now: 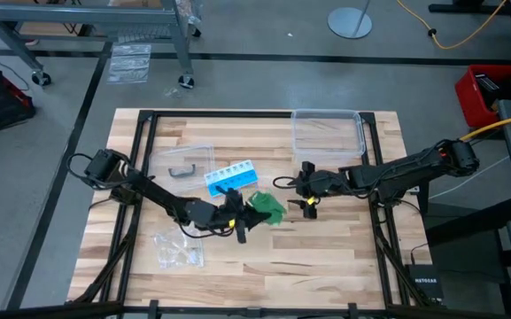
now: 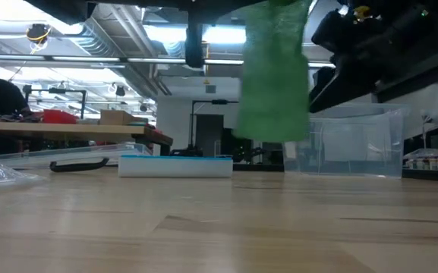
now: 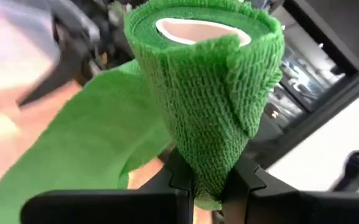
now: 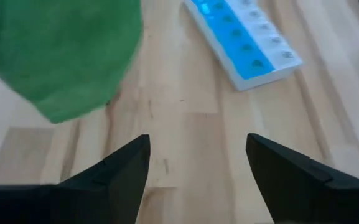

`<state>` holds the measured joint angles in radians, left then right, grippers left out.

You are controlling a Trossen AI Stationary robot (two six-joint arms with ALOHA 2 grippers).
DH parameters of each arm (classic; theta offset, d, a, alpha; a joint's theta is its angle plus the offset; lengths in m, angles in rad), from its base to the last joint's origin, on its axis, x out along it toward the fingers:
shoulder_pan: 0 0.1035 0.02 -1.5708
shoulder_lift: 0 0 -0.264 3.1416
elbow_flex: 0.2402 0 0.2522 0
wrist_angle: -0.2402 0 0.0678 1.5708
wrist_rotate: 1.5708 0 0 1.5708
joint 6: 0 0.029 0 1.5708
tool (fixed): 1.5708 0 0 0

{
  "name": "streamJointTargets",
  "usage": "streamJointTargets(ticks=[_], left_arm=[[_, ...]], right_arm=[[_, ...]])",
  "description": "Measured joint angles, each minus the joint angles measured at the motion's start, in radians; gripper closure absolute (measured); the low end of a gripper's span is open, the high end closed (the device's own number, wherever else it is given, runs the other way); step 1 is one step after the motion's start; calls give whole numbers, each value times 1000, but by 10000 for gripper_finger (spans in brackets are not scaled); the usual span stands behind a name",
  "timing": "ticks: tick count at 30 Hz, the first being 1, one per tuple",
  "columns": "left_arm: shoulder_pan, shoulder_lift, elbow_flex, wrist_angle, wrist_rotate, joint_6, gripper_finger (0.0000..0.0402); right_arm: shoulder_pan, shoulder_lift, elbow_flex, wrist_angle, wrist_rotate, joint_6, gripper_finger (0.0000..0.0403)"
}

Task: Roll bandage
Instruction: Roll the green bandage

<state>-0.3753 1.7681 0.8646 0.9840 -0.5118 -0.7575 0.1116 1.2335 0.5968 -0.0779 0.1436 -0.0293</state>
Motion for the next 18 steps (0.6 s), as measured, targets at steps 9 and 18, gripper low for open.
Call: streamJointTargets(ticks=[9,18], left_arm=[[-59,1,-1,-107,16,-290,369],[-106,-81,-1,-172,15,-407,369]], right_arm=[[0,0,0,-118,-60,-3,132],[-1,0,0,-325,-55,-3,132]])
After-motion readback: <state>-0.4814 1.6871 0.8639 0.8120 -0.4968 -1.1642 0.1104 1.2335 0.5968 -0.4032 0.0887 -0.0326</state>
